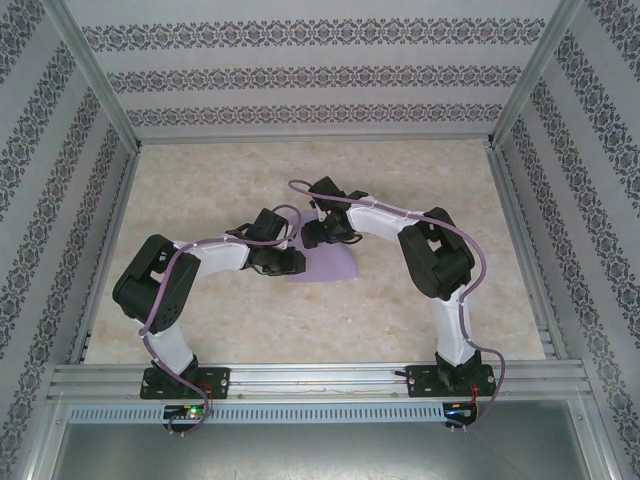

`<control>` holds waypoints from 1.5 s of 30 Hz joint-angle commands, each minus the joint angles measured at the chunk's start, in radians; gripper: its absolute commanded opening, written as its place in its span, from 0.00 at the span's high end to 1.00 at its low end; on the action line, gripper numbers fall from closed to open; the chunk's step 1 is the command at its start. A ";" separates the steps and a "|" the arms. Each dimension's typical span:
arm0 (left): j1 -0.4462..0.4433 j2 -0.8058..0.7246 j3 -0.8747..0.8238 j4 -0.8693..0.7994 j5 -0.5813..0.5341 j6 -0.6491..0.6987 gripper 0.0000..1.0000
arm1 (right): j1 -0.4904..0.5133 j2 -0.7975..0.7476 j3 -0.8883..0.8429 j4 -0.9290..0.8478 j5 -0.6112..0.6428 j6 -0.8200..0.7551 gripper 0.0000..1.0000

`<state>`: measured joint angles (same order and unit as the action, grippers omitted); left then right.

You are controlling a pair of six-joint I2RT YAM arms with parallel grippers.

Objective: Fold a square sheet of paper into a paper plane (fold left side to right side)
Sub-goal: Pick up the square sheet of paper from the center of the table, then place a square sheet of paper at the center of the table.

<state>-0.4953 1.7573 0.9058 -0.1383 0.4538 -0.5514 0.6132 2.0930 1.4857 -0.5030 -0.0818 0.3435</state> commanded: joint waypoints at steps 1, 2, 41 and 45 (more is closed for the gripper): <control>0.010 0.029 -0.030 0.011 0.008 -0.016 0.69 | 0.006 -0.030 -0.008 -0.028 -0.041 0.010 0.28; 0.011 0.027 -0.030 0.016 0.011 -0.018 0.68 | 0.006 -0.029 -0.008 -0.027 -0.049 0.013 0.31; 0.304 -0.432 -0.183 0.719 0.547 -0.204 0.06 | -0.298 -0.682 -0.534 0.779 -0.956 0.384 0.67; 0.304 -0.403 -0.183 0.918 0.615 -0.334 0.05 | -0.290 -0.722 -0.544 0.902 -1.023 0.477 0.68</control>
<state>-0.2008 1.3361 0.7170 0.5449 0.9688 -0.7654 0.3168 1.4036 0.9577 0.2520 -1.0019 0.7338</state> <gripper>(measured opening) 0.947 0.324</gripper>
